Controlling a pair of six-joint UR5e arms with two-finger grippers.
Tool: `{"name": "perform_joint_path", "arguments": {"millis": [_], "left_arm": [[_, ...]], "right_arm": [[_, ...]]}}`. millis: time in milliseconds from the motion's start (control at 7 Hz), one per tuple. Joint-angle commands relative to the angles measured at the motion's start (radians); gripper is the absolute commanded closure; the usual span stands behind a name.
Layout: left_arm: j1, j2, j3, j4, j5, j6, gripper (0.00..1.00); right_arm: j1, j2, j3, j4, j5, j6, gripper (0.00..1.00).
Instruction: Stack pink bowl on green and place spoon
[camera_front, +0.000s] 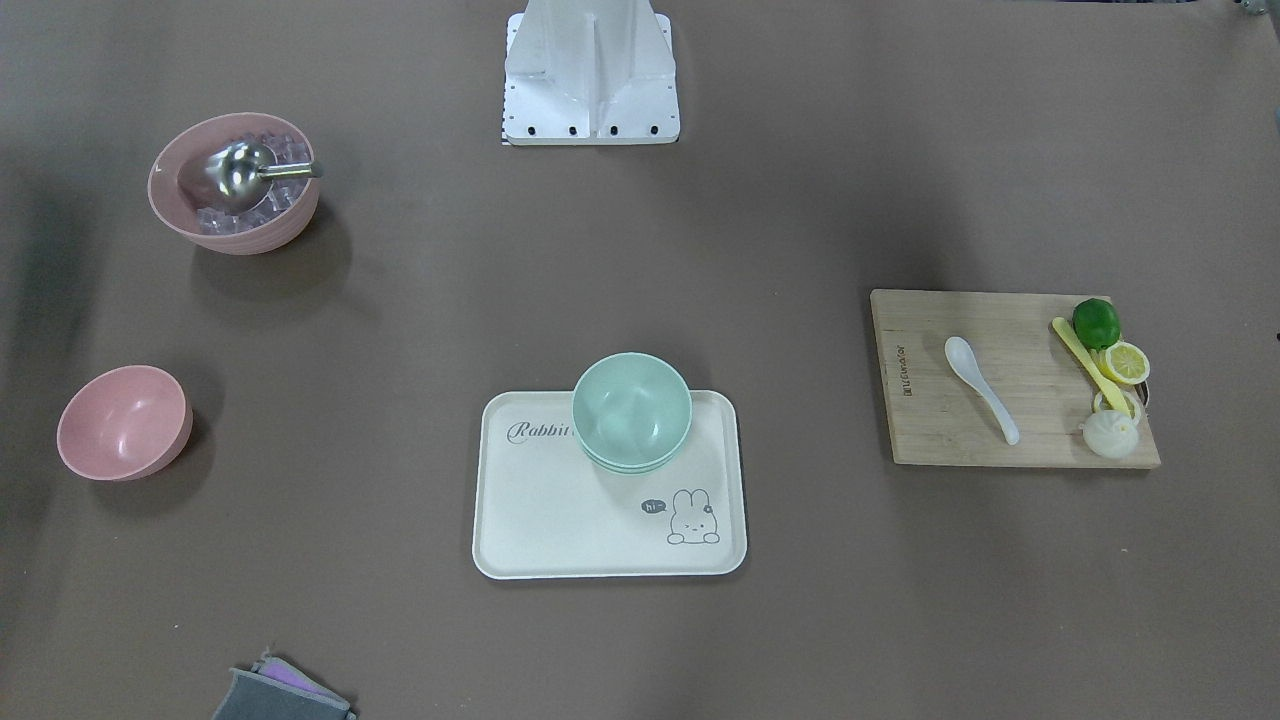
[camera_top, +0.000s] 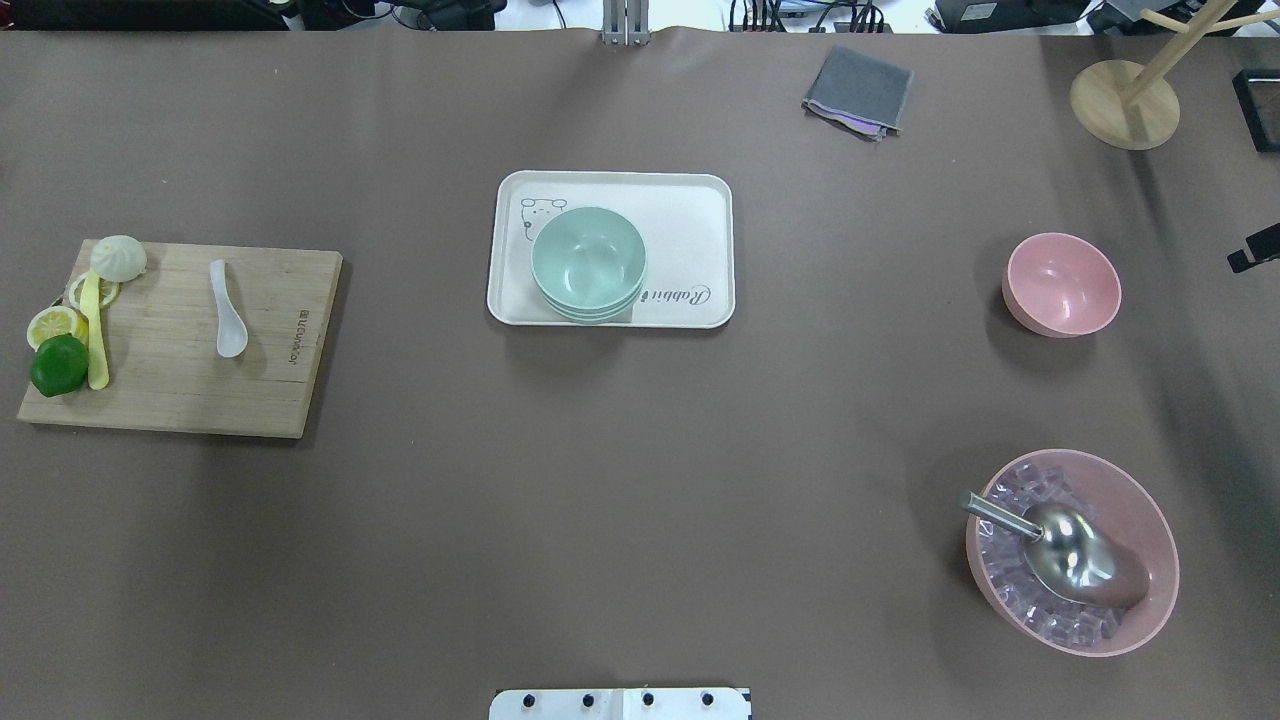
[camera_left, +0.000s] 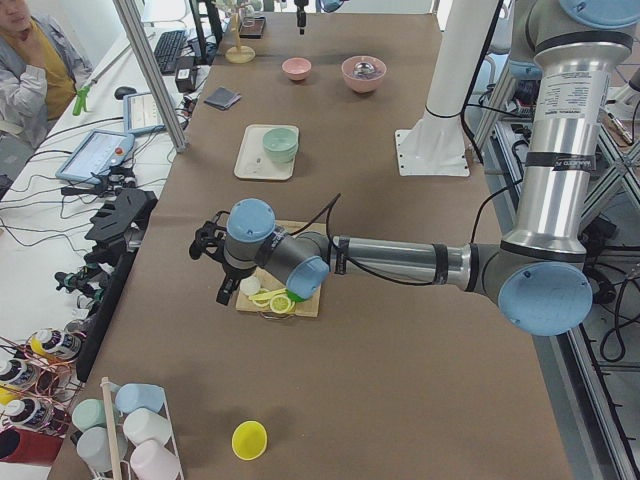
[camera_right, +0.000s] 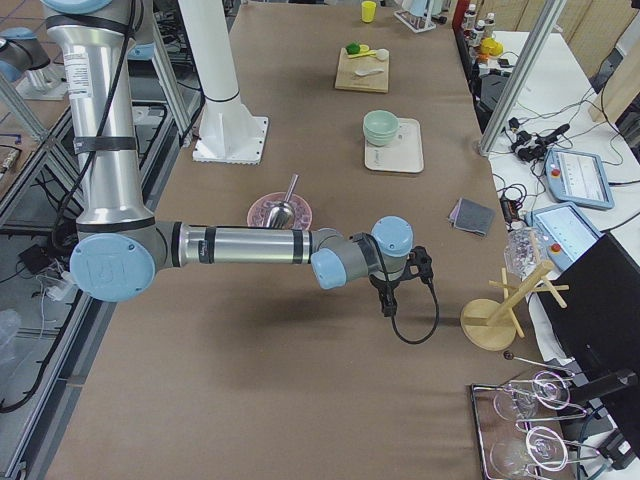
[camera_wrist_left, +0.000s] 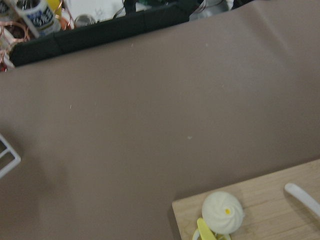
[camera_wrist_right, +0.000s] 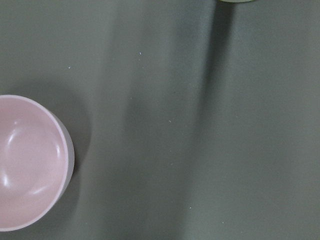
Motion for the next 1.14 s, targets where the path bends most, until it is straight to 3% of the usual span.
{"name": "perform_joint_path", "arguments": {"millis": [0,286,429,571,714,857,1000], "left_arm": [[-0.024,0.016,-0.034,0.143,-0.060,0.011,0.01],[-0.018,0.101,-0.135,0.149,-0.019,0.030,0.01],[-0.015,0.103,-0.116,0.194,-0.005,0.030,0.01],[-0.024,0.085,-0.160,0.363,-0.089,0.034,0.01],[-0.024,0.100,-0.218,0.434,-0.055,0.034,0.01],[-0.024,0.122,-0.217,0.429,-0.018,0.045,0.01],[-0.026,0.135,-0.223,0.417,-0.045,0.047,0.01]], "right_arm": [[0.011,-0.007,0.013,0.008,0.001,-0.002,0.00],[0.024,0.006,0.016,0.003,0.012,0.000,0.00],[0.033,0.023,0.013,-0.007,0.011,0.000,0.00],[0.038,0.034,0.001,-0.012,0.005,0.000,0.00],[0.039,0.040,-0.001,-0.033,0.008,0.000,0.00],[0.044,0.037,-0.001,-0.046,0.014,-0.005,0.00],[0.042,0.028,0.001,-0.041,0.018,0.003,0.00]]}}
